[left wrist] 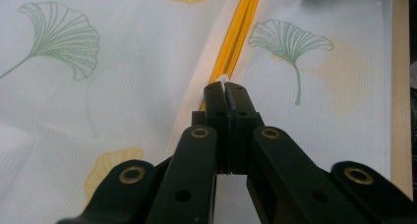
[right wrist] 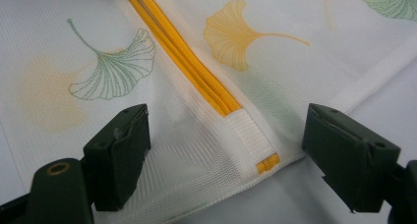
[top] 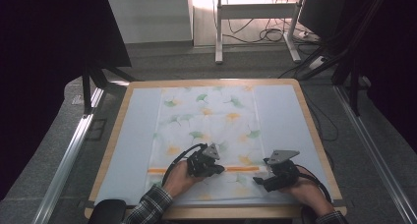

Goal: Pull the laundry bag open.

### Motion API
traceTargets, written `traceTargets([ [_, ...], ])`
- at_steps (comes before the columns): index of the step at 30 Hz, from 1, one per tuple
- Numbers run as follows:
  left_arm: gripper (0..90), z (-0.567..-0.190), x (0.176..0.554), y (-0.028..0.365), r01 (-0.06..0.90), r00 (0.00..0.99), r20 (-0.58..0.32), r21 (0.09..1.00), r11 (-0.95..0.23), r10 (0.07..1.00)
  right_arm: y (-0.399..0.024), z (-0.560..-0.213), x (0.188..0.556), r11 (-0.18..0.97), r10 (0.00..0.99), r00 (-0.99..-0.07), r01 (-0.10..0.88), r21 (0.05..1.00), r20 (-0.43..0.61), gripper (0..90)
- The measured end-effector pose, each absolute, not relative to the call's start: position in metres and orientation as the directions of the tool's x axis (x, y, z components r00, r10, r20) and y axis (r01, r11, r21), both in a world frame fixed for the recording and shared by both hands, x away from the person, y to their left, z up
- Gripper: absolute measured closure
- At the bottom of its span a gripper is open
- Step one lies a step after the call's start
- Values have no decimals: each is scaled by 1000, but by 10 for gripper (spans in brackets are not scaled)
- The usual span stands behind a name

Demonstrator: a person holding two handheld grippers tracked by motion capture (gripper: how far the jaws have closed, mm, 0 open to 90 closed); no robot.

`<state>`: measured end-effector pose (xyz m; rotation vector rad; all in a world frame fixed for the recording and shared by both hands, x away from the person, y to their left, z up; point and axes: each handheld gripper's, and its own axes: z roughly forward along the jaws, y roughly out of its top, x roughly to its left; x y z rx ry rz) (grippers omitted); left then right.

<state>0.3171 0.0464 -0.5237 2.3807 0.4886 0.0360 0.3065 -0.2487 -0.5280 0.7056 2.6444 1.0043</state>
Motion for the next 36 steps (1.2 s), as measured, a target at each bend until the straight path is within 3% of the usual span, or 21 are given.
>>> traceTargets([
  [36, 900, -521, 308, 80, 383, 904, -112, 640, -666, 412, -249, -528, 306, 648, 515, -856, 359, 672, -40, 181],
])
